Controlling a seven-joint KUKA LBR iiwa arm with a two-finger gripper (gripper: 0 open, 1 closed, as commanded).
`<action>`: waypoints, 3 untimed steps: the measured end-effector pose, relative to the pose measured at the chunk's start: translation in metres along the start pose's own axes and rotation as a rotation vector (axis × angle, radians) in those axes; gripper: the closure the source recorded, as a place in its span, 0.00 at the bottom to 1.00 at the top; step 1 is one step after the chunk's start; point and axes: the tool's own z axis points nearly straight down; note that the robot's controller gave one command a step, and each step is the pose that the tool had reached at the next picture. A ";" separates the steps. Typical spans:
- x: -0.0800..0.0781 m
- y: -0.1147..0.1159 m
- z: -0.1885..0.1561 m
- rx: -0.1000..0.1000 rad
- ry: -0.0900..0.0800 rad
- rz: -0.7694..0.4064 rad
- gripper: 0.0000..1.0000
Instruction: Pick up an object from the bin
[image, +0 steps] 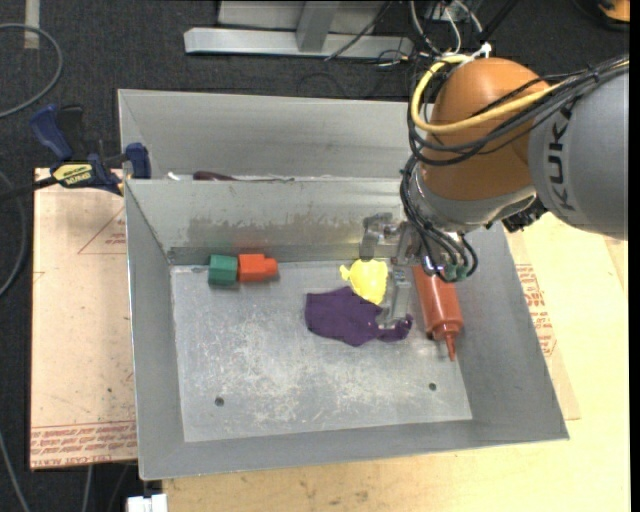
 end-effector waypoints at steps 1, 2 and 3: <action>-0.001 0.000 -0.005 0.000 -0.008 0.001 0.00; -0.001 -0.005 0.067 -0.001 -0.010 0.034 0.00; 0.002 -0.009 0.110 -0.001 -0.002 0.040 0.00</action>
Offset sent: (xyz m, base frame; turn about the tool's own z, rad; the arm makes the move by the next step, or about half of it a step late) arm -0.0033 -0.0140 -0.1637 0.0813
